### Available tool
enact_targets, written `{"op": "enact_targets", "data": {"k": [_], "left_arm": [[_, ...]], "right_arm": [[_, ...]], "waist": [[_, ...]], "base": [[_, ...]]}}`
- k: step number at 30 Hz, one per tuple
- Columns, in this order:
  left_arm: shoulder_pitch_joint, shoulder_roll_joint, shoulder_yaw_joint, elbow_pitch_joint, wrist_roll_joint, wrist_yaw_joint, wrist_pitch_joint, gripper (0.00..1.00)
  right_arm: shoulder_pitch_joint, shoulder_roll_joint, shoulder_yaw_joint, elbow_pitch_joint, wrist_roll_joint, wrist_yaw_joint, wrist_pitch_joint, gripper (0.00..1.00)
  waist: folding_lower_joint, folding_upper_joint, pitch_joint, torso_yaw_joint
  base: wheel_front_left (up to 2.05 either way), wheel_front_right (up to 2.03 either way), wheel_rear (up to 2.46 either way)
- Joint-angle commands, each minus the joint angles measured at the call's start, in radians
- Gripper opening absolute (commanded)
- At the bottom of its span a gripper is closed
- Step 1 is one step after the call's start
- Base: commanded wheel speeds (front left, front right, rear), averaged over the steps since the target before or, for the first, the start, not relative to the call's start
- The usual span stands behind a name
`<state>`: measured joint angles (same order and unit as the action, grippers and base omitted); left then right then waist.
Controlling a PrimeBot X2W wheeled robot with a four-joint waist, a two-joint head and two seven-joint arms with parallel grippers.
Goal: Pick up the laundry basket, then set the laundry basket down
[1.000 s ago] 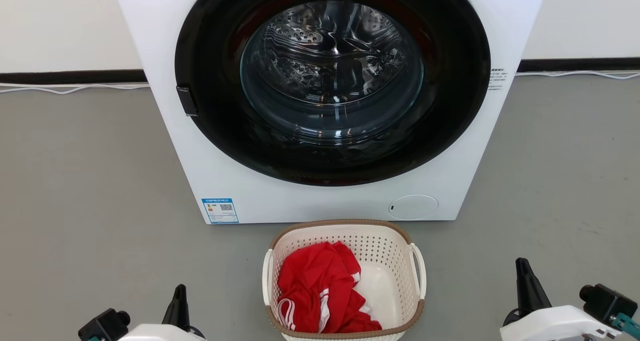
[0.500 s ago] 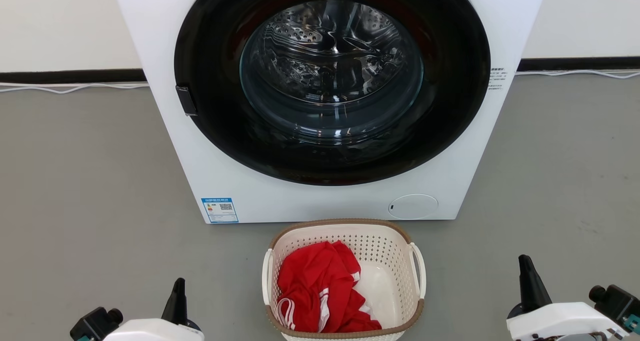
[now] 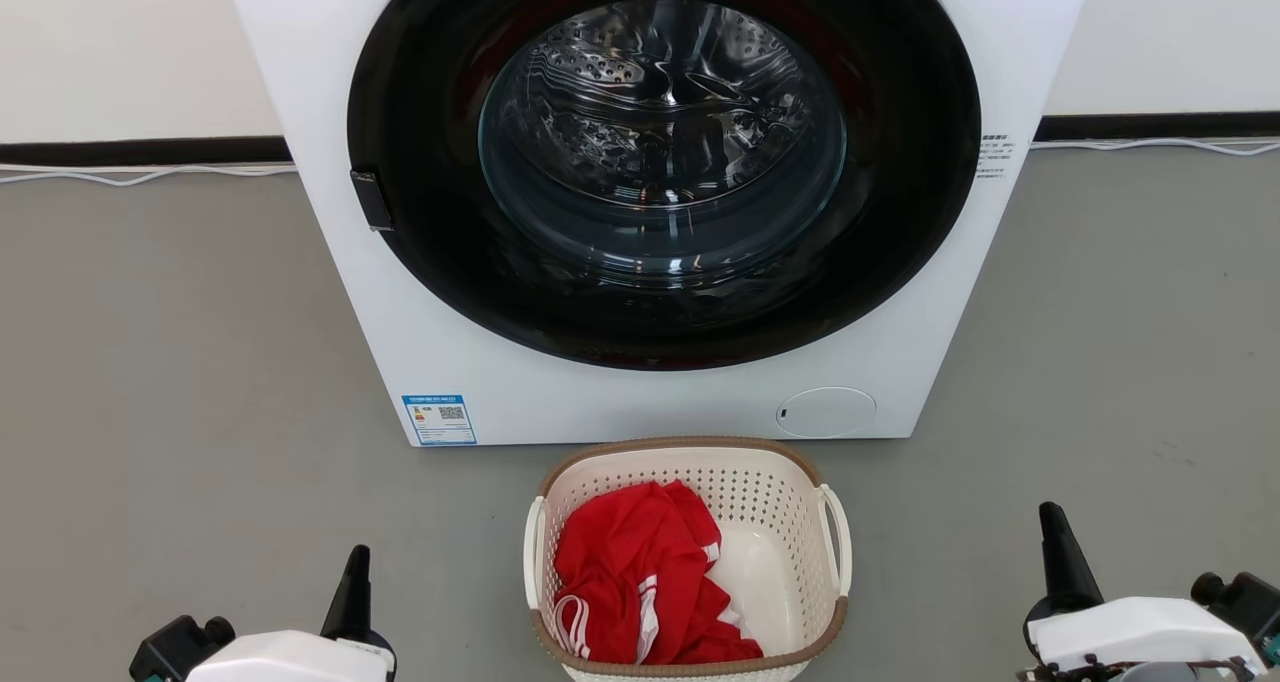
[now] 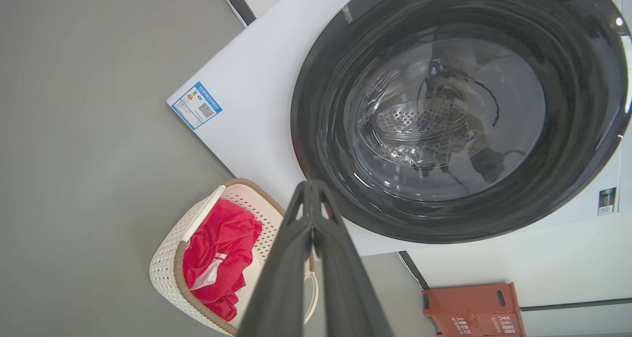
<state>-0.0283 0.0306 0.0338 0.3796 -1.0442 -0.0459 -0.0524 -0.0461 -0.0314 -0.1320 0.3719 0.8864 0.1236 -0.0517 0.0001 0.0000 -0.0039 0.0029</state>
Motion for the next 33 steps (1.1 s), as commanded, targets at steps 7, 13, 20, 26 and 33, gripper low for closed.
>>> {"op": "enact_targets", "data": {"k": [7,13,20,26,33], "left_arm": [[-0.056,0.011,0.029,-0.044,-0.082,-0.021,0.023,0.0],[-0.059,0.012,0.035,-0.055,-0.142,-0.028,0.041,0.0],[-0.062,0.013,0.043,-0.068,-0.211,-0.038,0.062,0.0],[-0.065,0.014,0.049,-0.079,-0.271,-0.046,0.079,0.0],[-0.069,0.015,0.056,-0.092,-0.341,-0.055,0.1,0.0]], "right_arm": [[-0.047,-0.014,0.012,-0.042,0.104,0.004,0.025,0.0],[-0.048,-0.014,0.013,-0.053,0.18,0.005,0.042,0.0],[-0.051,-0.015,0.014,-0.065,0.27,0.005,0.063,0.0],[-0.053,-0.016,0.014,-0.075,0.347,0.005,0.08,0.0],[-0.055,-0.017,0.015,-0.088,0.436,0.006,0.1,0.0]], "waist": [[0.0,0.0,0.001,0.0],[0.0,0.0,0.002,-0.001],[0.0,0.0,0.003,-0.001],[0.0,0.0,0.003,-0.001],[0.0,0.0,0.004,-0.002]], "base": [[0.0,0.0,0.0],[0.0,0.0,0.0],[0.0,0.0,0.0],[0.0,0.0,0.0],[0.0,0.0,0.0]]}}
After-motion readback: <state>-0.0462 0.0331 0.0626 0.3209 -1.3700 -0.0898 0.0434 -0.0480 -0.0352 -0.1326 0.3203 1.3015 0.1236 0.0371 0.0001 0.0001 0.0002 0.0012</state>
